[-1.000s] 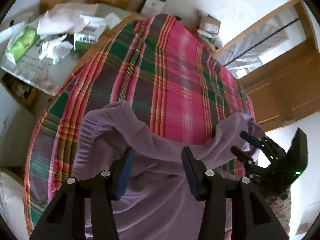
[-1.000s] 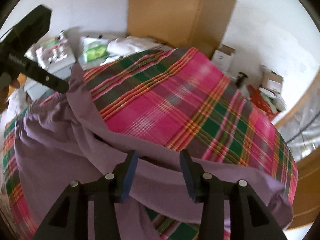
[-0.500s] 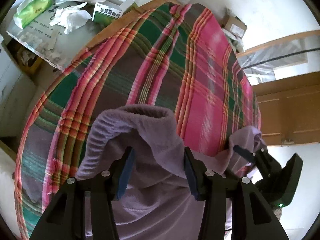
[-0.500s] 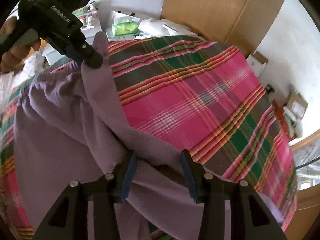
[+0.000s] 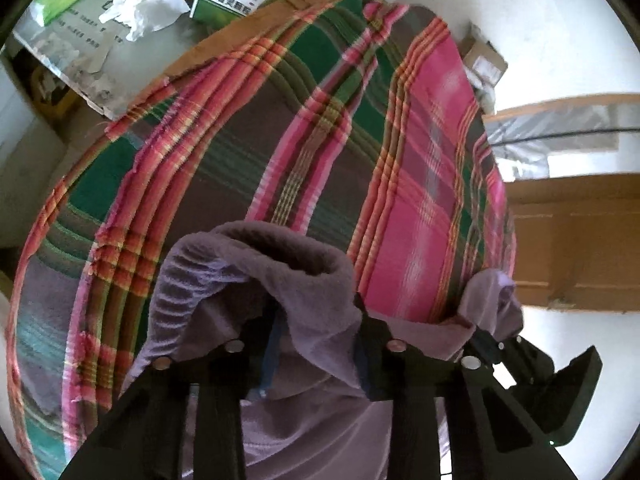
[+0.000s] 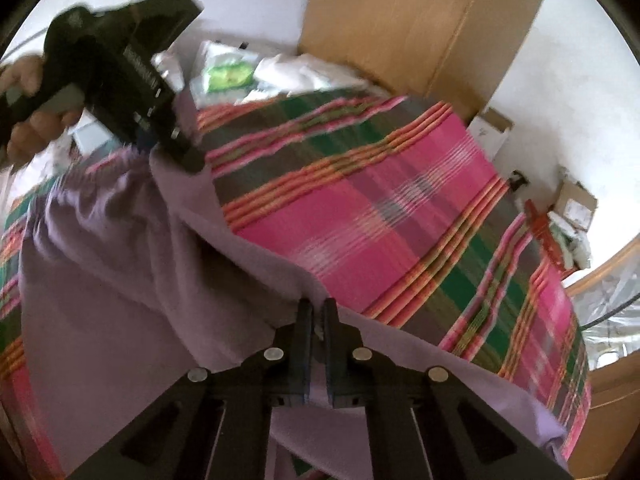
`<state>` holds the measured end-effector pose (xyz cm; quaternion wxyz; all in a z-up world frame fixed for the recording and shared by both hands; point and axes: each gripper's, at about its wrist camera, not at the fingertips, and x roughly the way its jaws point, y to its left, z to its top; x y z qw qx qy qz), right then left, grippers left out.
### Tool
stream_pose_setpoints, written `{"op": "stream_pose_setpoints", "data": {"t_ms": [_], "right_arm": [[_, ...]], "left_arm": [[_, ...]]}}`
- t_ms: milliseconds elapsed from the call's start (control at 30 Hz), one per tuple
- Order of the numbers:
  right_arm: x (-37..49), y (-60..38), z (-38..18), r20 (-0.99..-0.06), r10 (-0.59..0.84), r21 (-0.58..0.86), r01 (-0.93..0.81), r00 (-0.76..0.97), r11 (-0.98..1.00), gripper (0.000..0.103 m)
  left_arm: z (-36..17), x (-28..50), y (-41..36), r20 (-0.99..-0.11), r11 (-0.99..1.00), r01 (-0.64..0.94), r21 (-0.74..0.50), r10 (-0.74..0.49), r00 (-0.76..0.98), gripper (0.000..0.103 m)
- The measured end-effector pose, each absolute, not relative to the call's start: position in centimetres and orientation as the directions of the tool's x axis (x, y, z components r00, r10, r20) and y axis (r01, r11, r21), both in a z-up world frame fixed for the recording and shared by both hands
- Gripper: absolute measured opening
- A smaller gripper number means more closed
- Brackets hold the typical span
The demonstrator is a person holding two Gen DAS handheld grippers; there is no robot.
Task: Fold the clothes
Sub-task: 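Grasp the blanket edge with the left gripper while the right gripper grasps beside it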
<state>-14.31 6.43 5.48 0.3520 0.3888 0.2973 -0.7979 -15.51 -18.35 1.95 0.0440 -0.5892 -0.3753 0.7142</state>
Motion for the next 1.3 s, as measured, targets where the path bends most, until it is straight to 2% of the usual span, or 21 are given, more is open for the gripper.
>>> {"op": "stream_pose_setpoints", "data": {"t_ms": [100,233,500,733,967,1300], "right_arm": [[-15.1,6.2,6.2,-0.798,-0.342,-0.207,0.759,-0.495,-0.617,0.005],[-16.3,5.2,6.2,-0.772,-0.334,-0.224,0.724,-0.54,-0.653,0.005],[-18.7,3.3,6.1,-0.716,-0.31,-0.254,0.646,-0.626,-0.719,0.005],[-21.6,1.1,5.1,-0.675,-0.26,-0.339,0.604,-0.69,-0.721,0.005],[-23.9,-1.3,2.6,-0.673,-0.206,-0.412,0.591,-0.711,-0.694,0.005],[-25.5,-2.1,0.1,-0.703,-0.137,-0.429,0.569,-0.698,-0.702,0.005]], "left_arm": [[2.5,-15.5,-19.1,-0.786,-0.696,0.37,-0.615,0.508,-0.352,0.016],[3.1,-15.4,-20.3,-0.746,-0.66,0.362,-0.658,0.507,-0.432,0.01],[3.1,-16.3,-22.2,-0.707,-0.617,0.373,-0.693,0.479,-0.52,0.01],[2.6,-17.4,-23.3,-0.7,-0.608,0.383,-0.695,0.454,-0.551,0.01],[1.1,-18.3,-24.4,-0.717,-0.6,0.417,-0.682,0.436,-0.544,0.01],[-0.1,-19.3,-24.9,-0.718,-0.587,0.431,-0.685,0.444,-0.536,0.01]]}}
